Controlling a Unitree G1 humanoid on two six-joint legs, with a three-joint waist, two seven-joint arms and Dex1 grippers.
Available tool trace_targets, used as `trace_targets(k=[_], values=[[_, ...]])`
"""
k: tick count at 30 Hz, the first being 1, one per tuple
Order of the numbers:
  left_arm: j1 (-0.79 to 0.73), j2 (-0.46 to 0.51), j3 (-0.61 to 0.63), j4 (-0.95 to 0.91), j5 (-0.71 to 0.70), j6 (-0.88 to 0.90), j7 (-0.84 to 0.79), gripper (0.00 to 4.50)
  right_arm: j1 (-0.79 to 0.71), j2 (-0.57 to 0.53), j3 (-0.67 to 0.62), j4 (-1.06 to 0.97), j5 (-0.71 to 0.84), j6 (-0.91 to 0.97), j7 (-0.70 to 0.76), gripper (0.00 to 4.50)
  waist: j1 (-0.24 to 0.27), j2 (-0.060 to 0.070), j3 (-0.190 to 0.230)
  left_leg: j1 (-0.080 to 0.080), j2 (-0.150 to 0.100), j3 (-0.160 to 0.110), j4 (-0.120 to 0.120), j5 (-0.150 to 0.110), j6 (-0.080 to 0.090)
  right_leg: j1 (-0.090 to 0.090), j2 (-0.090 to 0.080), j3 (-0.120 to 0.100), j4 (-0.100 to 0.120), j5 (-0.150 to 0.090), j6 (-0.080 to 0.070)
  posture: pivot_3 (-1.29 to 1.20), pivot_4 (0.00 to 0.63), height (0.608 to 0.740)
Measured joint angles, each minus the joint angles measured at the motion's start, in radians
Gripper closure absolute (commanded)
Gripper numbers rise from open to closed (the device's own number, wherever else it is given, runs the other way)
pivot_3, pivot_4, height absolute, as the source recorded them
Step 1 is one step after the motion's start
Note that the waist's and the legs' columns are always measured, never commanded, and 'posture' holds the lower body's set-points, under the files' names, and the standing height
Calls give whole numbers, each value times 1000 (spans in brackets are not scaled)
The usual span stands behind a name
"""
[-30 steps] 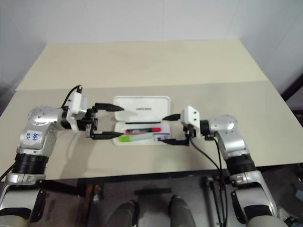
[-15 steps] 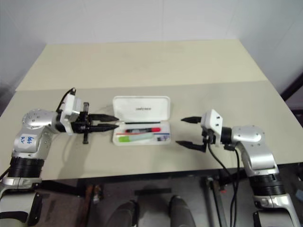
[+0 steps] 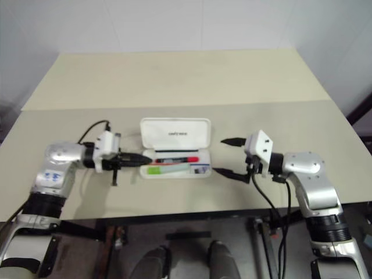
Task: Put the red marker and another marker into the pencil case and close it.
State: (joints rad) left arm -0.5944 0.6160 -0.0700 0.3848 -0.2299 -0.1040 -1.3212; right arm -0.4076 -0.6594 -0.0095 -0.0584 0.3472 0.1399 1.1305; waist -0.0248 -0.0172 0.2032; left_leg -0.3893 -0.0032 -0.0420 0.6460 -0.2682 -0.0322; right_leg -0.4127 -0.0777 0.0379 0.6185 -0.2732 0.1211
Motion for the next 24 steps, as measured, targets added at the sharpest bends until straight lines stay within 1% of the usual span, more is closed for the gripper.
trace_targets(k=[11, 24], values=[[-62, -55, -61, 85, 39, -98, -24, 4456, 33, 0, 0, -77, 23, 36, -56, 0, -1, 0, 0, 0, 0, 0, 0, 0, 0, 0, 0, 0, 0, 0, 0, 0, 150, 740], [-67, -56, -69, 105, 46, -137, -70, 4456, 41, 0, -1, -95, 31, 38, -85, 0, 0, 0, 0, 0, 0, 0, 0, 0, 0, 0, 0, 0, 0, 0, 0, 0, 150, 740]])
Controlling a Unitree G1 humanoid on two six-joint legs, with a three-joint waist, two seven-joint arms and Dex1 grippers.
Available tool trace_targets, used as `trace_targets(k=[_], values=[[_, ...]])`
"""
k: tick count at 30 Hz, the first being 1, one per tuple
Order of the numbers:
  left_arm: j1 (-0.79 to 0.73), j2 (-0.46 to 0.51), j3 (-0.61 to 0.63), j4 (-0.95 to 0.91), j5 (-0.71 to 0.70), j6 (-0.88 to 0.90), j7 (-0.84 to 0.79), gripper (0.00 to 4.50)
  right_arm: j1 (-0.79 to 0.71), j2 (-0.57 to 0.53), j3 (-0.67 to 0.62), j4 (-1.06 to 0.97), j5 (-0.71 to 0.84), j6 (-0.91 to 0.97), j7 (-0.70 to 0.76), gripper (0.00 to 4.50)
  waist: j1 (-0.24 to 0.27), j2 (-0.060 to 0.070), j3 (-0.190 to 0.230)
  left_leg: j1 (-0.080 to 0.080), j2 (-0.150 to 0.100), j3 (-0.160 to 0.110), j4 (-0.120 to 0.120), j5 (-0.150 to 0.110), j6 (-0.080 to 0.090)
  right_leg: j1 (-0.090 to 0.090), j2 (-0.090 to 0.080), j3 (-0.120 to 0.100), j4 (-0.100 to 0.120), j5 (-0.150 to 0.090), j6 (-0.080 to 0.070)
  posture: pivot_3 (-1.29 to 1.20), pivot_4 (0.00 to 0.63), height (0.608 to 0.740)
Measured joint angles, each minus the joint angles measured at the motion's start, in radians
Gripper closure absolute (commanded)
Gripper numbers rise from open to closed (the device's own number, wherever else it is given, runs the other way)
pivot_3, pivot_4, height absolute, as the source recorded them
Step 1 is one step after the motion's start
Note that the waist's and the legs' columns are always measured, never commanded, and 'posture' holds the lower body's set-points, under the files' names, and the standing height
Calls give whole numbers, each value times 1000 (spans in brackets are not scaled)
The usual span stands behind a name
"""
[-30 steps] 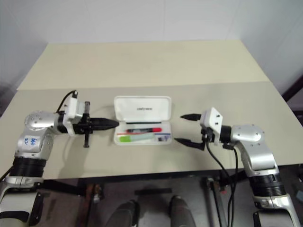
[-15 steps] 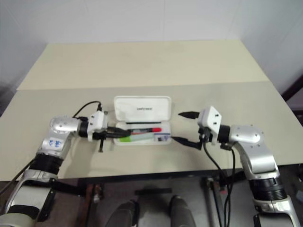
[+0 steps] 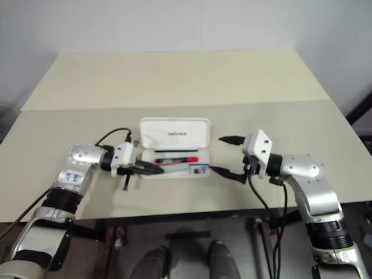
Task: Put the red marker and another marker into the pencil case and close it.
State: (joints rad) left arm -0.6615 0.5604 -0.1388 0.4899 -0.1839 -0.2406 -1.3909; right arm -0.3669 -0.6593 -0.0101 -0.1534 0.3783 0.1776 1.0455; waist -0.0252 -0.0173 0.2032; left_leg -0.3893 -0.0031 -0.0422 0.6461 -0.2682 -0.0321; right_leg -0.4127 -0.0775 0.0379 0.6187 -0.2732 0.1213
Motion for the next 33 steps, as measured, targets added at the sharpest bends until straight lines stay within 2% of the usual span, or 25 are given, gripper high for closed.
trace_targets(k=[17, 25, 33], values=[[-3, -5, 10, 35, 35, -14, 125, 4456, -1, 6, 2, 0, 0, 0, -7, 0, 0, 0, 0, 1, 0, 0, 1, 0, 0, 1, 0, 0, 1, 0, 0, 0, 150, 740], [-17, -4, 5, 53, 32, -30, 78, 4456, -12, 6, 2, 0, 0, -1, -7, 0, 0, 0, 0, 1, 0, 0, 1, 0, 0, 1, 0, 0, 1, 0, 0, 0, 150, 740], [39, 8, 0, -14, 8, 42, -2, 4456, -20, 12, 2, 0, 0, -3, -8, 0, -1, 0, 0, 1, 0, 0, 0, 0, 0, 1, 0, 0, 1, 0, 0, 0, 150, 740]])
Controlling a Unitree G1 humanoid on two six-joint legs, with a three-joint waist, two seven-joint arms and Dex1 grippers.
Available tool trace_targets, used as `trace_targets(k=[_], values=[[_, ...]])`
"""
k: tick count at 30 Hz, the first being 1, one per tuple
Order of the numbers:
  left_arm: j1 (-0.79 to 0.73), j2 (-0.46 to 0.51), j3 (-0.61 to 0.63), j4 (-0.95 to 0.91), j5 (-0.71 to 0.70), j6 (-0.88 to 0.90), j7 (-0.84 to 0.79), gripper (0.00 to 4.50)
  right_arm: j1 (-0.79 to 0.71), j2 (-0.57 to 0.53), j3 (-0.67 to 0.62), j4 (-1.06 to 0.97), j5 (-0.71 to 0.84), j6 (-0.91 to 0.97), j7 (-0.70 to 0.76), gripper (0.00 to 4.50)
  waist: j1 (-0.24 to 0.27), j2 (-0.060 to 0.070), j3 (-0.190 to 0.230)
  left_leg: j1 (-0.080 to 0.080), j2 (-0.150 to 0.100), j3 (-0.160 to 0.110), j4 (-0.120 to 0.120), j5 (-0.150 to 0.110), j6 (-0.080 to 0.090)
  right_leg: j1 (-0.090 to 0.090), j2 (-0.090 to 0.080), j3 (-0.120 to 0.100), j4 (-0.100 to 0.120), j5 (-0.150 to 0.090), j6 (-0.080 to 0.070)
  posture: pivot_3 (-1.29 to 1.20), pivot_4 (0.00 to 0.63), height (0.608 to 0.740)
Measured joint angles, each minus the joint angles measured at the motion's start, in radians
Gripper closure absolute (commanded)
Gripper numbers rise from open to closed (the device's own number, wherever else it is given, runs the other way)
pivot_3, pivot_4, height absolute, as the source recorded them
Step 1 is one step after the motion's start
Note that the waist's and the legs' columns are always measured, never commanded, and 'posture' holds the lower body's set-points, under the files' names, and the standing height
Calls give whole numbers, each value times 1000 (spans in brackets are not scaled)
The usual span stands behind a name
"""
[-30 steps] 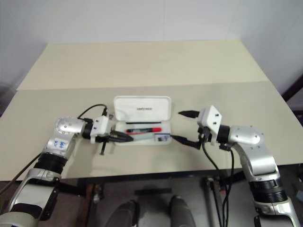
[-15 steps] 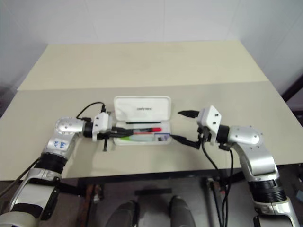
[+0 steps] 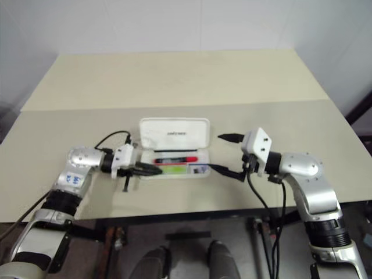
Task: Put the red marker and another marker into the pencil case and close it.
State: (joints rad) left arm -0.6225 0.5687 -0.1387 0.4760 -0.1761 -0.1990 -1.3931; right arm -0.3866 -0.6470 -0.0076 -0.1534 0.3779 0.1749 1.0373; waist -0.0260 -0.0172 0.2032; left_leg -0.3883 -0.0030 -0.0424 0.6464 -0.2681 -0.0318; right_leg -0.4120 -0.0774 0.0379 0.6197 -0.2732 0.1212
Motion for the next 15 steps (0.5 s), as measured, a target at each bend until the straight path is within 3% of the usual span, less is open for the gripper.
trace_targets(k=[9, 15], values=[[26, 10, 8, -48, -12, 34, -14, 4456, -14, 28, 4, 3, -3, -2, 0, 0, 0, 0, 0, 0, 0, 0, 0, 0, 0, 0, 0, 0, 0, 0, 0, 0, 150, 740], [52, 4, 90, -130, -110, 74, 18, 4456, -14, 31, 5, 3, -3, -3, 0, 0, 1, 0, 0, -1, 0, -1, 0, 0, 0, 0, 0, 0, -1, 0, 0, 0, 150, 740]])
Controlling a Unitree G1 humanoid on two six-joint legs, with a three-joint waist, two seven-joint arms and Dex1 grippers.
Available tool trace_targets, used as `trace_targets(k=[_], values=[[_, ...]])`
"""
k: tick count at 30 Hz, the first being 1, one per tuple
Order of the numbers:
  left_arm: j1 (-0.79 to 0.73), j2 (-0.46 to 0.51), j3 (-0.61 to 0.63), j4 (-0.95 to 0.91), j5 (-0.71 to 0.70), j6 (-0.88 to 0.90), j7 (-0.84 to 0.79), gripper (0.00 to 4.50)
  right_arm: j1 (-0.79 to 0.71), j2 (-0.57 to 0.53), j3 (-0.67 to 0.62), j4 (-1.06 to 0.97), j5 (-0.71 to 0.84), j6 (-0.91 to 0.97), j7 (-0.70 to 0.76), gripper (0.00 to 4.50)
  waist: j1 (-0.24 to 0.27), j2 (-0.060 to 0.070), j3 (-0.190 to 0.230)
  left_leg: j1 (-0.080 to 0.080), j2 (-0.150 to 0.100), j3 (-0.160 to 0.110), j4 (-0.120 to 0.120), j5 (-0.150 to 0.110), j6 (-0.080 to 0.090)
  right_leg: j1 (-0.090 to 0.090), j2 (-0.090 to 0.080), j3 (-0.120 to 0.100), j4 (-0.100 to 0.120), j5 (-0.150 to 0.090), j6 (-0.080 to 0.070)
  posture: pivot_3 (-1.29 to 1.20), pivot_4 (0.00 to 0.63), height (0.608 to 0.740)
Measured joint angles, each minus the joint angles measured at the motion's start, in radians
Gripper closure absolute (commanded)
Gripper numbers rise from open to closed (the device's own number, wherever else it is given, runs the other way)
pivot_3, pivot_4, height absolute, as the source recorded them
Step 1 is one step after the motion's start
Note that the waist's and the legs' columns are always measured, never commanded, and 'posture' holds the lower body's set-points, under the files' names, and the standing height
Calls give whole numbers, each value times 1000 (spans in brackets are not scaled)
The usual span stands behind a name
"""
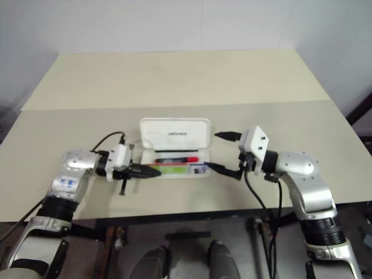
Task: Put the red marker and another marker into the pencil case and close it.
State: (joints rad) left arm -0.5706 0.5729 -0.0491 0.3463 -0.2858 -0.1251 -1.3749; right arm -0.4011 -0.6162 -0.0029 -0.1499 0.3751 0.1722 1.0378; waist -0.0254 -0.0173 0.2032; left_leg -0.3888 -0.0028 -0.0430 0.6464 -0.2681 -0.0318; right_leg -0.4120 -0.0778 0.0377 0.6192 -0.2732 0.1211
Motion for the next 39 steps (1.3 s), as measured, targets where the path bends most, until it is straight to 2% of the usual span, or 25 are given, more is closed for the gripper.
trace_targets(k=[6, 8, 12, 19, 22, 24, 26, 28, 32, 39], values=[[46, 67, 102, -58, -62, 61, 48, 4456, 1, -2, 0, 9, 1, -5, 22, 0, -4, 0, 0, 0, 1, 0, -1, 0, 0, 0, 0, 0, 0, 0, 0, 0, 150, 740], [68, 103, 151, -40, -63, 57, 74, 4456, 2, -12, -1, 26, 1, -14, 35, 0, -3, 0, 0, 1, 1, 0, -1, 0, 0, 0, 0, 0, 0, 0, 0, 0, 150, 740], [69, 113, 238, 56, -61, 39, 181, 4456, 0, -19, -2, 54, 1, -19, 55, 0, 2, 0, 0, 0, 0, 0, 0, 0, 0, 0, 0, -1, 0, 0, 0, 0, 150, 740], [27, 102, 246, 215, 7, 26, 354, 4456, -11, -20, -2, 62, 0, -20, 61, 0, 5, 0, 0, 0, 0, -1, -1, 0, 0, 0, -1, -1, 0, 0, 0, 0, 150, 740], [14, 96, 244, 223, 19, 26, 389, 4456, -15, -20, -2, 62, 0, -20, 61, 0, 4, 0, 0, 0, 0, 0, -1, 0, 0, 0, -1, -1, 0, 0, 0, 0, 150, 740], [-48, 35, 238, 275, 28, 23, 431, 4456, -15, -24, -4, 71, 0, -20, 62, 0, 12, 0, 0, 0, -1, 0, 0, 0, 0, 0, -1, -1, 0, 0, 0, 0, 150, 740], [-133, -71, 212, 343, 46, 15, 485, 4456, -27, -16, 2, 73, 1, -21, 63, 0, 31, 0, 0, -1, -2, -2, 2, 1, 0, 1, -1, -3, 0, 1, 2, 0, 150, 740], [-177, -124, 178, 394, 62, 8, 510, 4456, -41, -9, 4, 72, 3, -23, 63, 0, 29, -2, 0, -1, -2, -1, 2, 1, 0, 2, -1, -1, -1, 2, 3, 0, 150, 740], [-231, -128, 176, 486, 72, -6, 536, 4456, -41, -9, -3, 73, 8, -28, 63, 0, 10, -3, 1, -1, -1, 1, -1, 0, 0, -1, 0, -1, -1, 1, 2, 0, 150, 740], [-251, -129, 186, 536, 72, -24, 528, 4456, -41, 0, -2, 73, 8, -39, 62, 0, 6, -4, 1, -1, -1, 1, 0, 0, 0, -1, 0, -1, -1, 1, 2, 0, 150, 740]])
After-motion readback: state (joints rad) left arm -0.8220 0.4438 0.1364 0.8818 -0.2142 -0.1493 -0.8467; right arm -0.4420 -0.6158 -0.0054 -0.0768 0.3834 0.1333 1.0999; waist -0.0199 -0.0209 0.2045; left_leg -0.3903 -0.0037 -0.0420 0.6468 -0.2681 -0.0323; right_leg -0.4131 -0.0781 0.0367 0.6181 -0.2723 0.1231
